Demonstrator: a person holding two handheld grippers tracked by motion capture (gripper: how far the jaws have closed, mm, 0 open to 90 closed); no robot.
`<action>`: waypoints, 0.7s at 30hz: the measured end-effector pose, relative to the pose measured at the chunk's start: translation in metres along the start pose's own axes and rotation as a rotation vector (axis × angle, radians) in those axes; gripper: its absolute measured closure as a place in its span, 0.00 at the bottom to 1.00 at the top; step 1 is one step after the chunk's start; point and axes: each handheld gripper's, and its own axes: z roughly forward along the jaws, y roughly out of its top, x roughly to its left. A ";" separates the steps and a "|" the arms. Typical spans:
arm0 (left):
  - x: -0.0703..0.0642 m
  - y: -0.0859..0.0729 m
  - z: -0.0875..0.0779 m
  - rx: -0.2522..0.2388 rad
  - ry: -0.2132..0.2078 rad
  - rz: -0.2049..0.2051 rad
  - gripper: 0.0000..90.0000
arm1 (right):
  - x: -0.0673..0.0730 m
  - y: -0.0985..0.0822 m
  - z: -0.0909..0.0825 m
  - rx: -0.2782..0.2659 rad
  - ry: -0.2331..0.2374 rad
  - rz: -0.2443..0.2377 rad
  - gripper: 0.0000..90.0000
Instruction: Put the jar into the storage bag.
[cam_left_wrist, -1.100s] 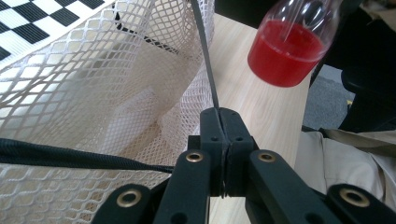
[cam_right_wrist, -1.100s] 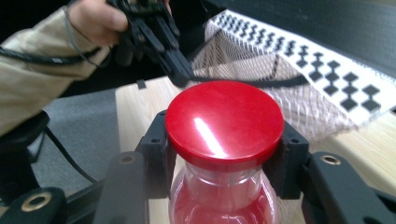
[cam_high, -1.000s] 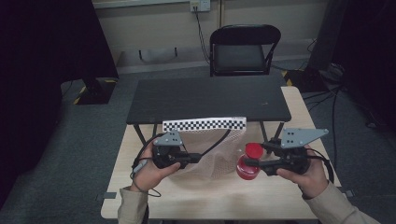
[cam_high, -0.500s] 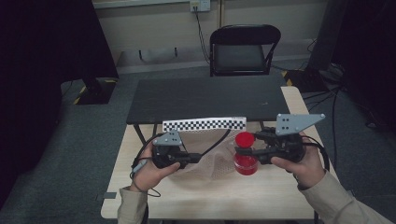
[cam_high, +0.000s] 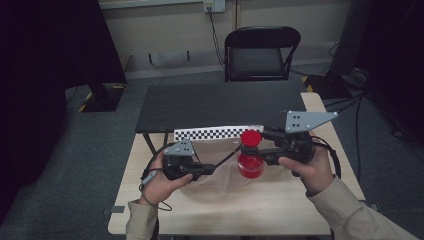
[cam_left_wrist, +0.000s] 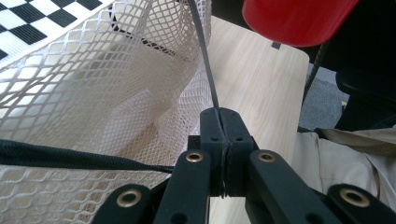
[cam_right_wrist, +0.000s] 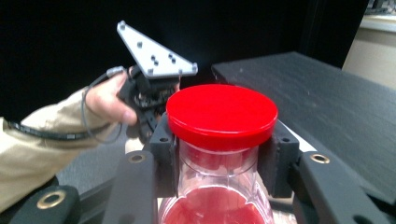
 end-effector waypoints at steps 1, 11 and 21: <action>0.000 0.000 0.000 0.000 0.001 0.000 0.99 | 0.000 0.001 0.001 -0.012 0.000 0.001 0.63; 0.000 0.000 0.001 0.002 0.001 0.003 0.99 | -0.001 0.007 0.015 -0.089 -0.024 0.000 0.63; 0.000 0.000 0.000 0.000 -0.004 0.003 0.99 | -0.006 0.012 0.033 -0.128 -0.035 -0.009 0.63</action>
